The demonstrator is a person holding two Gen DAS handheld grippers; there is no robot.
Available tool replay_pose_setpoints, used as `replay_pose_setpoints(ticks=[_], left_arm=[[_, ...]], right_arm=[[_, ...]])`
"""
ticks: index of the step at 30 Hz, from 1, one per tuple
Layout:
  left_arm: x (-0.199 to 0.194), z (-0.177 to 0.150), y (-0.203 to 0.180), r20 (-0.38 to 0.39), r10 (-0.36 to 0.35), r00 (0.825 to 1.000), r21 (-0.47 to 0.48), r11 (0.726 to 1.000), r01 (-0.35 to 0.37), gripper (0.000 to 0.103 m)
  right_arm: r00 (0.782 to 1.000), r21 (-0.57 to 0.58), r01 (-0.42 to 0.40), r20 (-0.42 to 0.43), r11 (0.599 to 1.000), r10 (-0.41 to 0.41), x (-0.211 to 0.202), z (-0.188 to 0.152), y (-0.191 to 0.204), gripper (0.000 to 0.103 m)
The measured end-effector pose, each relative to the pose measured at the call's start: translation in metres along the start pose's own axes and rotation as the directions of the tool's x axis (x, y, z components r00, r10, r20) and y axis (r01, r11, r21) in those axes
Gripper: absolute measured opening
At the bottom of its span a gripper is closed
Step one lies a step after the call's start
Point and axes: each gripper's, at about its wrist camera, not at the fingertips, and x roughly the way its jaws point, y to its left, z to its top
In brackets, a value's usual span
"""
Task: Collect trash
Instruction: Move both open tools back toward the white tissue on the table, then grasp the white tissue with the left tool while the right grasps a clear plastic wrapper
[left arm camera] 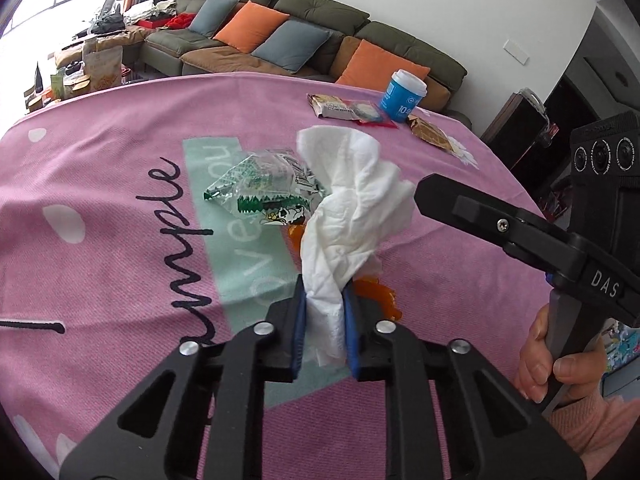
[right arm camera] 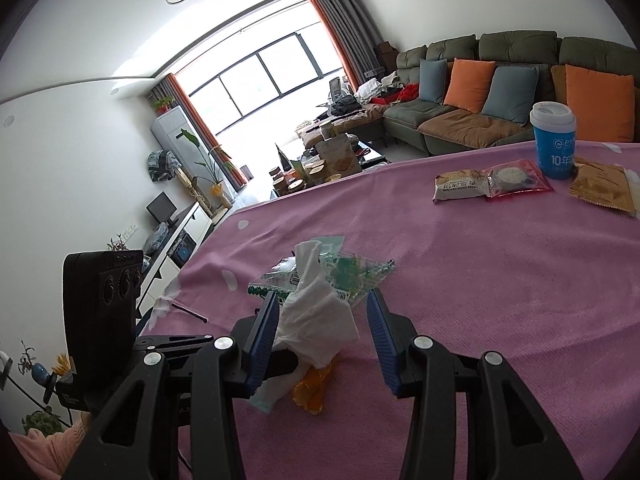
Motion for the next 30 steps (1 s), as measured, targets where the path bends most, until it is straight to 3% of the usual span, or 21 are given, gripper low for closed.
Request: replay_pose_setpoints(ticks=[6,14,24,30], left_arm=[[-0.02,-0.008,-0.005,0.053,0.001,0.999,0.03,1.0,-0.002,0.01],[-0.074,-0.028,0.005,0.149,0.022,0.989,0.029,0.999,-0.027,0.01],[-0.13,-0.056,0.047,0.207,0.111,0.972,-0.07,0.993,-0.098,0.01],[-0.144,-0.07,0.064,0.207,0.14,0.968,-0.118,0.986,-0.118,0.01]], right_arm=[[1.0,0.011,-0.001,-0.001,1.0,0.001,0.001,-0.001,-0.002,0.043],[1.0,0.019,-0.008,-0.013,1.0,0.008,0.005,-0.002,-0.003,0.043],[0.997,0.076,-0.029,-0.065,0.997,0.034,0.03,0.001,-0.003,0.056],[0.996,0.145,-0.015,-0.088,0.989,0.028,0.048,0.009,-0.009,0.057]])
